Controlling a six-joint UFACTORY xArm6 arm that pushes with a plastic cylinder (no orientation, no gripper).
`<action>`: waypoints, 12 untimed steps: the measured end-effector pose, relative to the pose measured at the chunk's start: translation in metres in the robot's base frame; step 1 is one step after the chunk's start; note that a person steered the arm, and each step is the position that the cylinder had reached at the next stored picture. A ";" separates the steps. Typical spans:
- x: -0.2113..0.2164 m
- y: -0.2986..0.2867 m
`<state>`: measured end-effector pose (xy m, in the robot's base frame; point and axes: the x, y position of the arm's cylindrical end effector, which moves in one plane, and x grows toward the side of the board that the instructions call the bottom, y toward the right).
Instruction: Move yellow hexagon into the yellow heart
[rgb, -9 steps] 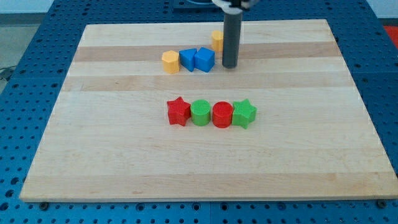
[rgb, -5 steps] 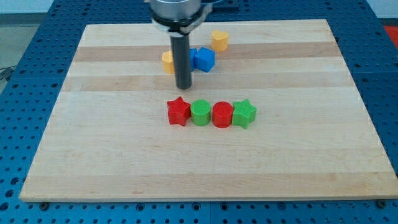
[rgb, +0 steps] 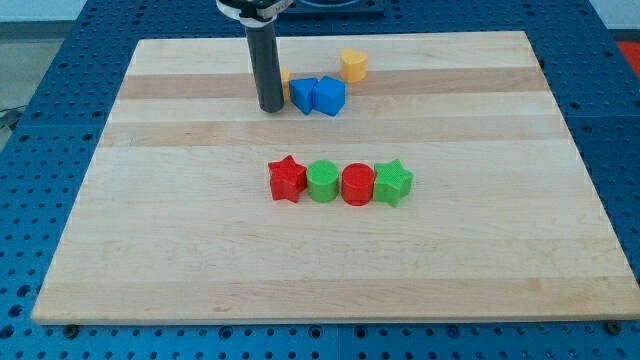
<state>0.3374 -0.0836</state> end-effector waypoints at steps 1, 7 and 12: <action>-0.006 0.000; -0.034 -0.055; -0.022 -0.015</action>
<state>0.3155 -0.0987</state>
